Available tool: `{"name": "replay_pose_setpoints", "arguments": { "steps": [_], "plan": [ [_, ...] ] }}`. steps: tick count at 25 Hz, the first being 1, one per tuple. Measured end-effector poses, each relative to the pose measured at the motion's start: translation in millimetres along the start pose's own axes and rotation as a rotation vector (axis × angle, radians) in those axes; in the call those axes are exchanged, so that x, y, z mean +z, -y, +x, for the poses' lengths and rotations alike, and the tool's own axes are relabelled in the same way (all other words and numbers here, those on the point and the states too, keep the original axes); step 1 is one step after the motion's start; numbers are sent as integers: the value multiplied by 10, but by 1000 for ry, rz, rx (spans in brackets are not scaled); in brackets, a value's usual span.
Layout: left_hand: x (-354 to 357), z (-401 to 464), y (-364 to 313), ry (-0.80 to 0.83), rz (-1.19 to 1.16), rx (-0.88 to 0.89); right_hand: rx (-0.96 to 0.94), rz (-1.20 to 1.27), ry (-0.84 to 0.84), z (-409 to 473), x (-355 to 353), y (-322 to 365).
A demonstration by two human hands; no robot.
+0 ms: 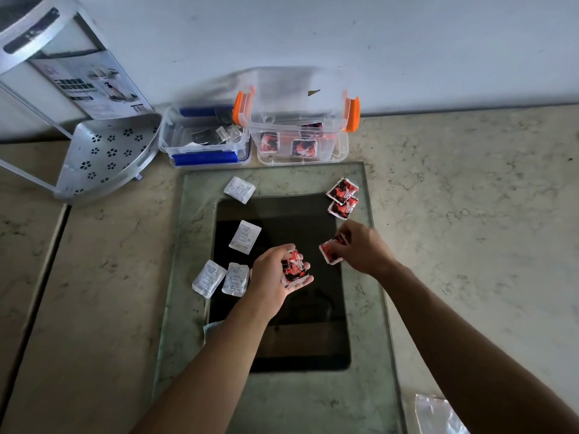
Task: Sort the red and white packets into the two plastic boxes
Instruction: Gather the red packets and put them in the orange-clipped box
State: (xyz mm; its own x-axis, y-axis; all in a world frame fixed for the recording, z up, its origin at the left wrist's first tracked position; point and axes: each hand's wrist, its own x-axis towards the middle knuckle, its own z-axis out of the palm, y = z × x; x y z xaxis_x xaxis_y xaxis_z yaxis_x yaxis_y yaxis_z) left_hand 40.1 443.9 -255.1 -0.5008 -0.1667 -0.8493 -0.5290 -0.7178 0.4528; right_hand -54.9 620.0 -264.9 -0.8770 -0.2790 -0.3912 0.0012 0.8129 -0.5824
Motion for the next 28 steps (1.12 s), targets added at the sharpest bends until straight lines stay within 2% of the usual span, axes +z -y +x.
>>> {"name": "replay_pose_setpoints", "arguments": {
  "steps": [3, 5, 6, 8, 12, 14, 17, 23, 26, 28],
  "plan": [
    [108, -2, -13, 30, -8, 4, 198, 597, -58, -97, 6, 104],
    [216, 3, -11, 82, 23, 33, 267, 825, -67, -166, 87, 235],
    [278, 6, -10, 108, 28, 38, 289, 837, -104, -184, 155, 283],
    [409, 23, -21, 134, 3, 28, 302, 693, -185, -191, 278, 352],
    [573, 165, -129, 78, -6, 79, 119, 302, -205, -140, 233, 399],
    [596, 278, -193, 89, -43, 83, 122, 307, -227, 12, 87, 360],
    [574, 346, -250, 130, 6, 77, 155, 269, -373, 400, -115, 233],
    [561, 316, -332, 181, 62, 41, 210, 156, -244, 819, -278, 196],
    [569, 331, -372, 159, 117, -10, 179, 231, -301, 778, -286, 175],
    [594, 331, -380, 132, 138, -19, 92, 392, -293, 682, -307, 160]
  ]
}}
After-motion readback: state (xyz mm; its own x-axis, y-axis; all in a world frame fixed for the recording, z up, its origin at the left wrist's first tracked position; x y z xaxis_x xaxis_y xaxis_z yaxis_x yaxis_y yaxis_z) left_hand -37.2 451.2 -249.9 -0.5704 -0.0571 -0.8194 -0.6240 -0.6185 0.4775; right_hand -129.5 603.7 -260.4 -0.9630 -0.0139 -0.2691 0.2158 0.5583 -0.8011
